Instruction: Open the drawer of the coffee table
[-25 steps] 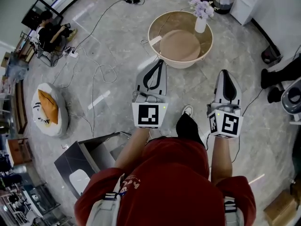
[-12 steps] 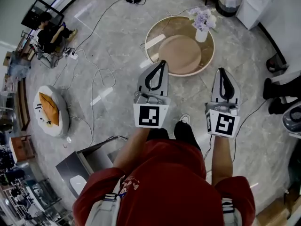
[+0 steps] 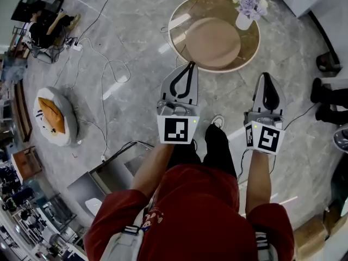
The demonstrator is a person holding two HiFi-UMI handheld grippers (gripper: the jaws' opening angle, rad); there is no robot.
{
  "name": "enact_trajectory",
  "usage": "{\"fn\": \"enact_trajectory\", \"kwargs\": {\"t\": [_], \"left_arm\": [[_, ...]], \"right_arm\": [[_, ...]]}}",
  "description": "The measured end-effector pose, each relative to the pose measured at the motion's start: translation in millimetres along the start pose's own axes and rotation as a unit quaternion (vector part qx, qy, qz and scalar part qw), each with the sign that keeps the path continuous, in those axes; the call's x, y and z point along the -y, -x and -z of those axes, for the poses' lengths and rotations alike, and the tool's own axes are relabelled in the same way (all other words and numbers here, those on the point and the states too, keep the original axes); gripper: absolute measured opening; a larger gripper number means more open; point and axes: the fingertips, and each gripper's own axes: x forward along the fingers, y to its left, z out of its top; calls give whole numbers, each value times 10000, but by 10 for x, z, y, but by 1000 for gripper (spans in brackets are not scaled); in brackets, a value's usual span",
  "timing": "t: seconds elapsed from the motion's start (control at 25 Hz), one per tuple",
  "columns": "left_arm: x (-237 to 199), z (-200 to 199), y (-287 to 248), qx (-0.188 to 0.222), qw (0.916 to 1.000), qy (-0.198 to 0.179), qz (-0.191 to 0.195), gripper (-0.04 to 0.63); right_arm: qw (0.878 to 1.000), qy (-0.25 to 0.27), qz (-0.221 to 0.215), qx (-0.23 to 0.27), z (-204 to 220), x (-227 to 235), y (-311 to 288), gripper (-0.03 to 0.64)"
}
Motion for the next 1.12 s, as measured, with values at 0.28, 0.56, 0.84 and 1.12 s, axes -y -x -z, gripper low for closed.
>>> {"fn": "enact_trajectory", "kwargs": {"t": [0.28,0.56,0.84,1.12], "left_arm": [[15,1305,-114,520,9978,-375,141,14],[185,3740,-128,412,9986,-308,-129,14],[537,5786,-368,658,9976,-162,-136,14],[672,6857,-614,1019,9944,-119,-259,14]], "right_arm": [[9994,-232,-61,-252,1493,-354,-93,26],[9989,-408,-168,-130,3799,-790,-151,28],[9983,-450,-315,190,5612,-1039,-251,28],[9976,-282,-512,358,6764,-1227,-438,28]]}}
